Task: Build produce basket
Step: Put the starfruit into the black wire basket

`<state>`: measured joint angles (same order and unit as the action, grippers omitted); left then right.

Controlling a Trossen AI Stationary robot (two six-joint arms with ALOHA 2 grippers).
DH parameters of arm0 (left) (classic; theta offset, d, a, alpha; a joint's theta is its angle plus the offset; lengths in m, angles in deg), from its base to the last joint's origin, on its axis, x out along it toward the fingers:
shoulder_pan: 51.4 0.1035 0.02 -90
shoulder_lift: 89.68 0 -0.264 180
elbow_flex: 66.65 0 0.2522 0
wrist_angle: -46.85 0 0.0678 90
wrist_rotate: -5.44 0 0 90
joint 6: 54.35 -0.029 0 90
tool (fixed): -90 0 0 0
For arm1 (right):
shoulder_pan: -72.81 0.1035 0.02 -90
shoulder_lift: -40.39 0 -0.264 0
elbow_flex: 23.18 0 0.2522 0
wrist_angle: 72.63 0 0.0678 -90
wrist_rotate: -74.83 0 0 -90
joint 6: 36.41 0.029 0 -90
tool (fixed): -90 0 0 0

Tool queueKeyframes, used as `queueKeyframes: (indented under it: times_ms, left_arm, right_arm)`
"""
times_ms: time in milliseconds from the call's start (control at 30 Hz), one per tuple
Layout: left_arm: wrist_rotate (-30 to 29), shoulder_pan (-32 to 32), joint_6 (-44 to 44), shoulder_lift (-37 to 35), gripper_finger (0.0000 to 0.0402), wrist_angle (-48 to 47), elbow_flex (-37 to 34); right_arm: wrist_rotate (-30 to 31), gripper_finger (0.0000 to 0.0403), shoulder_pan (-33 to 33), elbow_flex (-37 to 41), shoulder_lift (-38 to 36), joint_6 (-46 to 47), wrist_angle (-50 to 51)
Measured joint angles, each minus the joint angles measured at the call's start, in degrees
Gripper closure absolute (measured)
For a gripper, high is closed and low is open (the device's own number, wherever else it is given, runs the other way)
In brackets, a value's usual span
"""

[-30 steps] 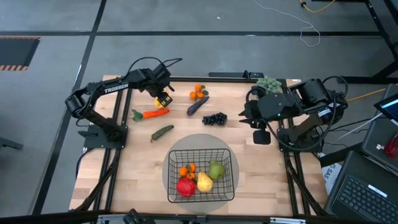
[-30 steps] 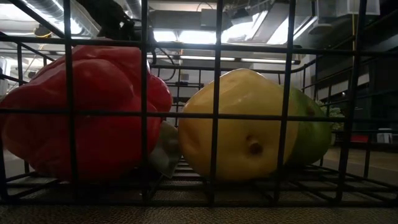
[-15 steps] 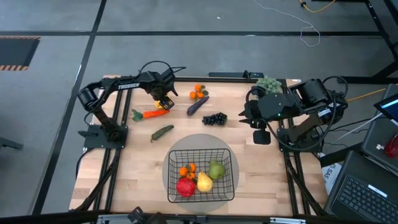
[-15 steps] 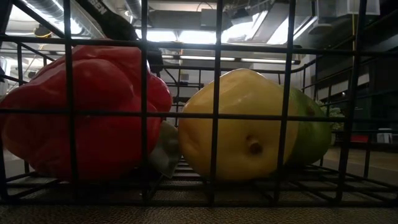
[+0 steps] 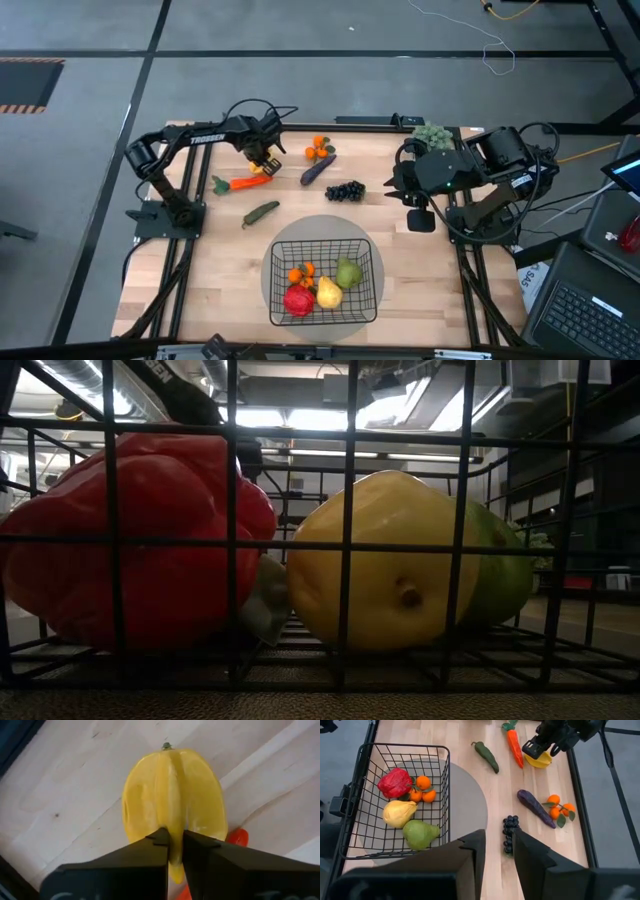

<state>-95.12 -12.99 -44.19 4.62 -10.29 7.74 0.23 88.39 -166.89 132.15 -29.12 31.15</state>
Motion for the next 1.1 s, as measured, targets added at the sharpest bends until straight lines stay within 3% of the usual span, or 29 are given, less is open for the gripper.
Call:
queueKeyframes:
  times_ms: [500,767,1100]
  left_arm:
    - [-1.78,-7.34,1.97,-13.36,0.0400,-6.86,3.55]
    - [3.60,-17.71,5.00,-24.80,0.0401,-5.46,4.14]
    - [5.36,-34.79,7.74,-28.30,0.0401,3.07,4.18]
  right_arm:
    - [0.00,0.0315,0.00,0.02,0.00,1.26,0.00]
    - [0.01,0.0315,0.00,0.02,0.00,1.50,0.00]
    - [0.04,0.0315,0.02,0.02,0.00,1.27,0.00]
